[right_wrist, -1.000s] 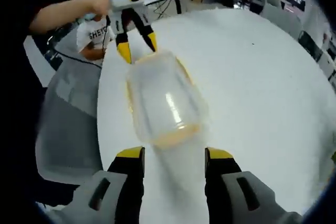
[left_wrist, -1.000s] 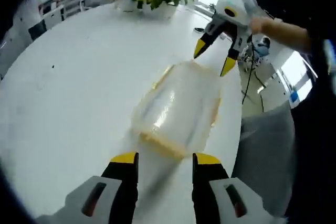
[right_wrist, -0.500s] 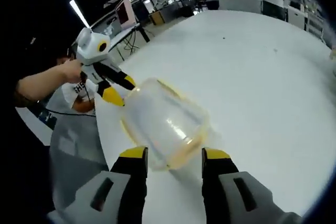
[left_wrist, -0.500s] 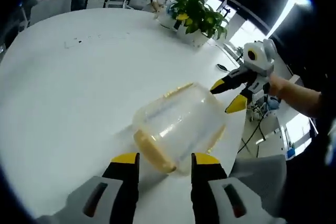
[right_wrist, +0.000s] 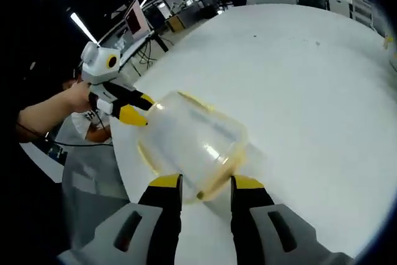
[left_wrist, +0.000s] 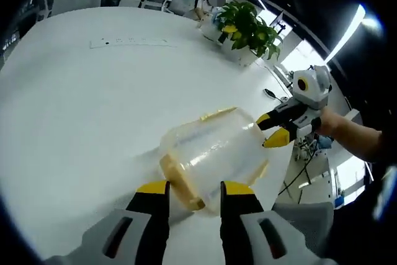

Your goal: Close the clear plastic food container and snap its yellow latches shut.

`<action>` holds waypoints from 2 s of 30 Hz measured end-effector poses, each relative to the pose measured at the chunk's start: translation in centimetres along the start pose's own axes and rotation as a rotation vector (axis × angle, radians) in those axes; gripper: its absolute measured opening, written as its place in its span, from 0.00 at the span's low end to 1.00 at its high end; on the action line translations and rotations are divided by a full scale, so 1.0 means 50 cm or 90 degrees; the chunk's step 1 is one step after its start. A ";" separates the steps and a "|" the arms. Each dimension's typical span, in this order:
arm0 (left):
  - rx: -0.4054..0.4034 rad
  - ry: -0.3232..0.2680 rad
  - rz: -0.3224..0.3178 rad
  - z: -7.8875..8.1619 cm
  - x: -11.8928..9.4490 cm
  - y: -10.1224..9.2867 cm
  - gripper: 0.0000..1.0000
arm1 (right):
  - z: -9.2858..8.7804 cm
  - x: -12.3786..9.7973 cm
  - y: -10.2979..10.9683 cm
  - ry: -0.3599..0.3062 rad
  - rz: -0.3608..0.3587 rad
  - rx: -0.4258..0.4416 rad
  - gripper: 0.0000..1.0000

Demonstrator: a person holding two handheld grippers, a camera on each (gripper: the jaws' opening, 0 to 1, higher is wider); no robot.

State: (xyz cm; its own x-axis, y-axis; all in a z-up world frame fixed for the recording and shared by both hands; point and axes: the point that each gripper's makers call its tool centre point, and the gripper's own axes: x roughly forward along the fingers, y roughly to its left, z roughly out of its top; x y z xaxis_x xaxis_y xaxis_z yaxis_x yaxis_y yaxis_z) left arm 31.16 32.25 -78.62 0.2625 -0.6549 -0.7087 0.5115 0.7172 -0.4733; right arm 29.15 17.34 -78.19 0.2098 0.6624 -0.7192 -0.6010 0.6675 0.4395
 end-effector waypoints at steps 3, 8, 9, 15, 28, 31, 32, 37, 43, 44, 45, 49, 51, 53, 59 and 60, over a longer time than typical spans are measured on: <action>-0.005 -0.011 -0.003 0.000 0.001 -0.003 0.24 | 0.000 0.001 0.001 0.004 0.000 -0.005 0.27; -0.006 -0.032 0.013 0.007 0.010 -0.009 0.20 | 0.001 0.000 0.004 0.012 0.005 0.001 0.23; -0.028 -0.037 0.007 0.006 0.010 -0.006 0.20 | -0.001 -0.002 0.007 0.010 -0.005 0.006 0.23; -0.058 -0.064 0.013 0.006 0.010 -0.002 0.21 | -0.002 -0.003 0.006 -0.011 -0.005 0.014 0.24; -0.053 -0.019 0.011 -0.001 0.005 -0.005 0.23 | 0.002 0.004 0.006 0.021 -0.001 0.016 0.26; -0.024 -0.022 0.015 0.003 0.003 -0.004 0.24 | 0.002 0.004 0.006 0.015 -0.009 0.021 0.27; 0.014 -0.022 0.021 0.006 0.002 -0.003 0.25 | 0.002 0.003 0.006 0.013 -0.013 0.018 0.27; 0.115 -0.002 0.065 0.014 -0.006 0.002 0.32 | 0.009 0.002 0.004 0.024 -0.046 -0.051 0.29; 0.302 0.022 0.113 0.038 -0.018 -0.001 0.34 | 0.030 -0.009 -0.010 0.073 -0.085 -0.206 0.30; 0.339 0.027 0.111 0.042 -0.018 -0.011 0.34 | 0.034 -0.010 -0.009 0.074 -0.083 -0.210 0.31; 0.358 0.029 0.108 0.045 -0.018 -0.018 0.35 | 0.037 -0.011 -0.005 0.082 -0.072 -0.207 0.31; 0.438 0.039 0.094 0.060 -0.016 -0.057 0.37 | 0.071 -0.007 0.006 0.080 -0.049 -0.271 0.34; 0.478 0.056 0.092 0.062 -0.012 -0.073 0.37 | 0.095 -0.003 0.015 0.071 -0.054 -0.305 0.33; 0.477 0.060 0.088 0.063 -0.009 -0.089 0.36 | 0.109 0.004 0.036 0.062 -0.033 -0.331 0.32; 0.524 0.074 0.077 0.056 0.020 -0.116 0.36 | 0.092 0.045 0.089 0.102 0.019 -0.381 0.35; 0.519 0.073 0.076 0.056 0.026 -0.117 0.36 | 0.087 0.052 0.090 0.114 0.023 -0.391 0.35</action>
State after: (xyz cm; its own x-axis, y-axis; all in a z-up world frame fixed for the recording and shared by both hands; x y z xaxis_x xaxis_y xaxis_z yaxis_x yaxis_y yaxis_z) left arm 30.79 26.54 -75.32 0.2901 -0.5254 -0.7999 0.9294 0.3538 0.1047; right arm 30.34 23.54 -75.74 0.0814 0.5779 -0.8121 -0.9486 0.2949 0.1148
